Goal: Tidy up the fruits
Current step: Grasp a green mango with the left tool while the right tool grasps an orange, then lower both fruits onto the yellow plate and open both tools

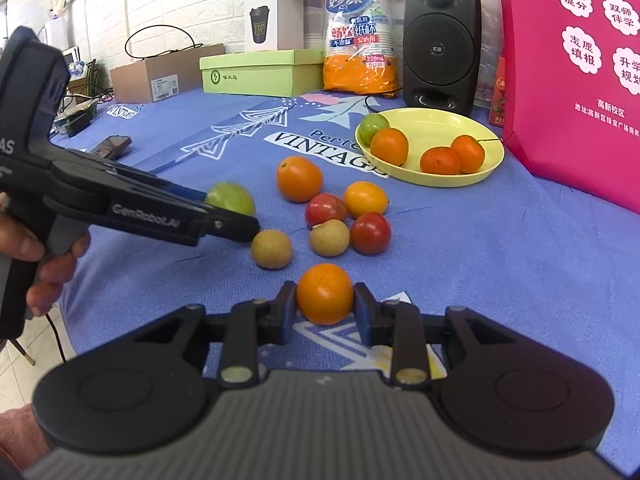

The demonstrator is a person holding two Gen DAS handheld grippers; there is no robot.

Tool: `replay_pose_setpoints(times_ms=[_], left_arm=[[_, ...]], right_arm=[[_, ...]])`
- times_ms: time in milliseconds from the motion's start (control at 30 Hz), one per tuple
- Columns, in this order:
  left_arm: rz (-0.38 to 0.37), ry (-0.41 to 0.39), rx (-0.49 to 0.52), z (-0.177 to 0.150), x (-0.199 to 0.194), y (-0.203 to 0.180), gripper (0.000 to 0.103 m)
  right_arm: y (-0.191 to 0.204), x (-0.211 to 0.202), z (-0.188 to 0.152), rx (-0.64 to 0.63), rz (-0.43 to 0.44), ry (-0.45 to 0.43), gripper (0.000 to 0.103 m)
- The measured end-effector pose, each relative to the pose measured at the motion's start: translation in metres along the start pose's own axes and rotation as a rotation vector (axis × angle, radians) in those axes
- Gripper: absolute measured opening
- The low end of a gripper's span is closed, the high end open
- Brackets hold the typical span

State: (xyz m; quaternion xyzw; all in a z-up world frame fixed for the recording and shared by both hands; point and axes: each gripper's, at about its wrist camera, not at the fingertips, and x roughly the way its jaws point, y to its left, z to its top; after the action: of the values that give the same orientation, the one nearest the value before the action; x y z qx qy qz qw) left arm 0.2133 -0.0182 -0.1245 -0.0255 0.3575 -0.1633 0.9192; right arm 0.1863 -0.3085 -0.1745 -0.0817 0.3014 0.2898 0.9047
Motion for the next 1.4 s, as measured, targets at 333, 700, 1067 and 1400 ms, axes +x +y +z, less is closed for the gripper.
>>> replay_pose_setpoints(times_ms=[333, 700, 1067, 1400], left_arm=[[-0.024, -0.028, 0.045, 0.013, -0.015, -0.003, 0.047], [-0.020, -0.051, 0.130, 0.084, 0.038, -0.012, 0.047], [0.014, -0.015, 0.139, 0.159, 0.137, -0.011, 0.047], [0.031, 0.052, 0.116, 0.182, 0.205, -0.005, 0.048]], right_arm=[[-0.005, -0.012, 0.004, -0.002, -0.016, -0.020, 0.030], [-0.041, 0.006, 0.060, -0.025, -0.070, -0.091, 0.030], [-0.077, 0.076, 0.119, -0.070, -0.087, -0.065, 0.029], [-0.098, 0.124, 0.133, -0.049, -0.103, -0.021, 0.029]])
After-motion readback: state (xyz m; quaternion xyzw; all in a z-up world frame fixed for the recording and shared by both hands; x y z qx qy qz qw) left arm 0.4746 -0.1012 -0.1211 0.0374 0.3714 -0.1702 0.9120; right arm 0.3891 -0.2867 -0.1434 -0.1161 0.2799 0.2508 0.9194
